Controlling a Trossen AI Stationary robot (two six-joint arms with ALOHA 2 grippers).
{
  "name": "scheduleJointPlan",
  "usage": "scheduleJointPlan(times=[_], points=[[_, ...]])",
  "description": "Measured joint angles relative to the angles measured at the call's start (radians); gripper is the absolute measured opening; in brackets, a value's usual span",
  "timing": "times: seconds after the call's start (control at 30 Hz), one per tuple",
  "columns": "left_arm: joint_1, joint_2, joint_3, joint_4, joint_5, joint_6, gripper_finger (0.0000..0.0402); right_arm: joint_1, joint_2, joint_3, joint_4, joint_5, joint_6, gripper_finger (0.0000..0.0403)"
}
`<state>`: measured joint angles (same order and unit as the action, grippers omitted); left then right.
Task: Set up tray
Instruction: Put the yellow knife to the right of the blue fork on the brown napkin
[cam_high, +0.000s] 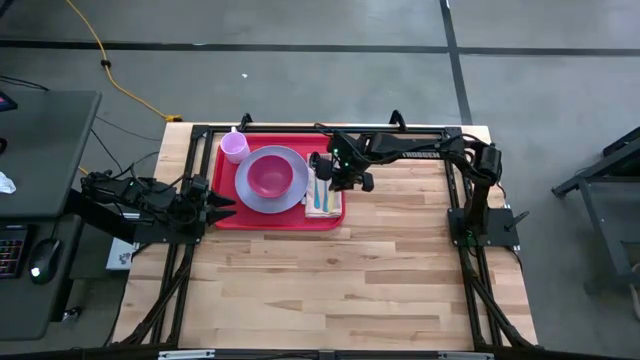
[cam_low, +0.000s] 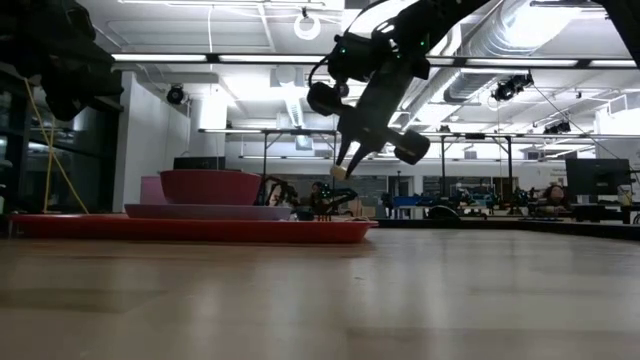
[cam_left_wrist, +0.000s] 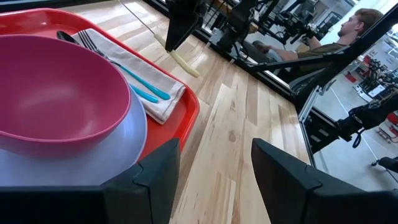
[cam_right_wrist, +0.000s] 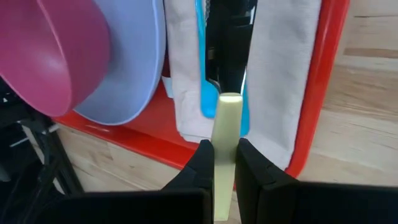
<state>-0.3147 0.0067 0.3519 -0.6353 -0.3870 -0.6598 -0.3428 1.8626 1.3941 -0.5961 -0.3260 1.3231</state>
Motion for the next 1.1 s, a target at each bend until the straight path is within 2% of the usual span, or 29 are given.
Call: scheduleJointPlan(times=[0.83,1.1], points=[[0.0,0.0,0.0,-0.019,0.001,0.0,0.0227,-0.044,0.003,0.0,0.024,0.032,-0.049,0.001],[0.0,0.0,0.0,-0.018,0.001,-0.002,0.0227,-0.035,0.076,0.001,0.032,0.005,-0.082,0.001]])
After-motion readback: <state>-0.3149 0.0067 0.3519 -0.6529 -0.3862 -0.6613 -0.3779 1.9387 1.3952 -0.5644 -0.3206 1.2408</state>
